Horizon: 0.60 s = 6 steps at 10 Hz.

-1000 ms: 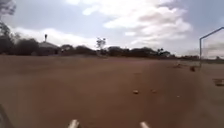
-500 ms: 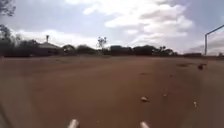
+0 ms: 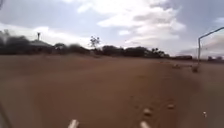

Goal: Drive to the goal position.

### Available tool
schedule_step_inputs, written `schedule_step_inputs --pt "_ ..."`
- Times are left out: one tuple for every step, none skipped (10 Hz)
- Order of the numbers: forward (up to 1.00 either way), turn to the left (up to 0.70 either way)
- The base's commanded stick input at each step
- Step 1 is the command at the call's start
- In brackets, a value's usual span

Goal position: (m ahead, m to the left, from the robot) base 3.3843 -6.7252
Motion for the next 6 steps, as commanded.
schedule_step_inputs --pt "0.70 -0.27" --pt "0.70 -0.27" --pt "0.70 -0.27" --pt "0.70 -0.27" --pt "0.70 -0.27" --pt "0.70 -0.27"
